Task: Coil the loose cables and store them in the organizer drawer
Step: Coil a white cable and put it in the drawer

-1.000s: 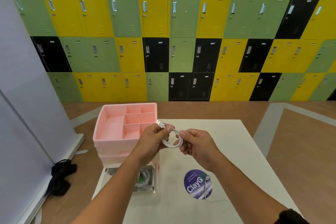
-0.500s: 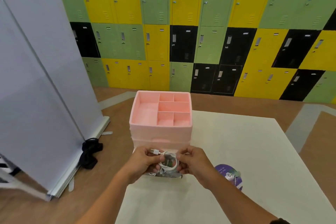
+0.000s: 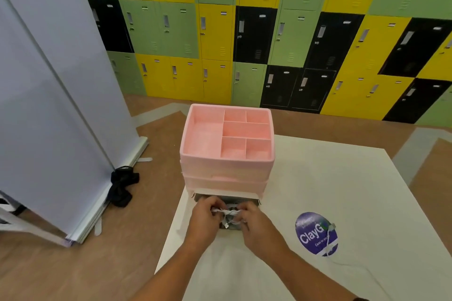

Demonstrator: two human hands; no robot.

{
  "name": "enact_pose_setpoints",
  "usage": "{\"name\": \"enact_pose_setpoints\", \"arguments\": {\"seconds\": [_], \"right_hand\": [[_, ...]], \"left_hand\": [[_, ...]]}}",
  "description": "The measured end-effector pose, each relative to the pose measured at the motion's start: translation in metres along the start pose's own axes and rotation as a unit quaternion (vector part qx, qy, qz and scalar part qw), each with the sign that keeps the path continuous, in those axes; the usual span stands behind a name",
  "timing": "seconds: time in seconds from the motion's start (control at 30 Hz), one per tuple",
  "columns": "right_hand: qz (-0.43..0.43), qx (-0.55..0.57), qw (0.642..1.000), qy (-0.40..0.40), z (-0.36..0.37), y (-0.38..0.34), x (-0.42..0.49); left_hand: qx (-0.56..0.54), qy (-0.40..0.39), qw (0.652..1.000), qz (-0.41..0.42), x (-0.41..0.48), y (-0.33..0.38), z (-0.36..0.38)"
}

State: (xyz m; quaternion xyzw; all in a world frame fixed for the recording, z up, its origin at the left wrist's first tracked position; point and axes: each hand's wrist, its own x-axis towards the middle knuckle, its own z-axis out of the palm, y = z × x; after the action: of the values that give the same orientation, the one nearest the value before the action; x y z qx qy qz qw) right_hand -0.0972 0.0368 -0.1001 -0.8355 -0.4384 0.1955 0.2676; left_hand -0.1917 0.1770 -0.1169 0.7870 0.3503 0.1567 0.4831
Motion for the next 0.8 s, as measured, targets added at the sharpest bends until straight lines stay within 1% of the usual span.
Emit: {"name": "enact_pose_setpoints", "arguments": {"seconds": [0.07, 0.13, 0.2, 0.27, 0.37, 0.47, 0.53, 0.6, 0.63, 0.7, 0.8], "right_hand": [[-0.019, -0.033, 0.999, -0.002, 0.005, 0.008, 0.001], [-0.031, -0.077, 0.997, -0.008, 0.011, 0.016, 0.004], [-0.039, -0.122, 0.992, -0.009, 0.014, 0.024, 0.008], [-0.035, -0.16, 0.986, -0.012, 0.014, 0.029, 0.009], [-0.032, -0.205, 0.977, -0.04, 0.013, 0.031, 0.01], [-0.011, -0.247, 0.964, -0.092, 0.014, 0.029, 0.014], [0.002, -0.244, 0.962, -0.121, 0.013, 0.03, 0.017], [-0.007, -0.214, 0.969, -0.124, 0.01, 0.03, 0.017], [-0.019, -0.196, 0.974, -0.114, 0.008, 0.031, 0.015], [-0.055, -0.154, 0.985, -0.061, 0.004, 0.038, 0.005], [-0.067, -0.097, 0.993, -0.023, -0.004, 0.052, -0.02]], "left_hand": [[0.003, 0.017, 1.0, -0.001, 0.003, -0.003, 0.006], [0.027, 0.021, 0.999, 0.019, 0.007, -0.008, 0.012], [0.077, 0.005, 0.995, 0.06, 0.008, -0.014, 0.016], [0.149, -0.019, 0.982, 0.118, 0.009, -0.019, 0.021], [0.222, -0.035, 0.96, 0.165, 0.011, -0.026, 0.024], [0.255, -0.045, 0.95, 0.172, 0.014, -0.03, 0.027], [0.279, -0.056, 0.945, 0.163, 0.016, -0.027, 0.029], [0.308, -0.046, 0.936, 0.166, 0.018, -0.023, 0.03], [0.315, -0.039, 0.933, 0.168, 0.019, -0.021, 0.029], [0.329, -0.03, 0.926, 0.181, 0.018, -0.016, 0.03], [0.359, -0.021, 0.911, 0.2, 0.009, -0.014, 0.033]]}}
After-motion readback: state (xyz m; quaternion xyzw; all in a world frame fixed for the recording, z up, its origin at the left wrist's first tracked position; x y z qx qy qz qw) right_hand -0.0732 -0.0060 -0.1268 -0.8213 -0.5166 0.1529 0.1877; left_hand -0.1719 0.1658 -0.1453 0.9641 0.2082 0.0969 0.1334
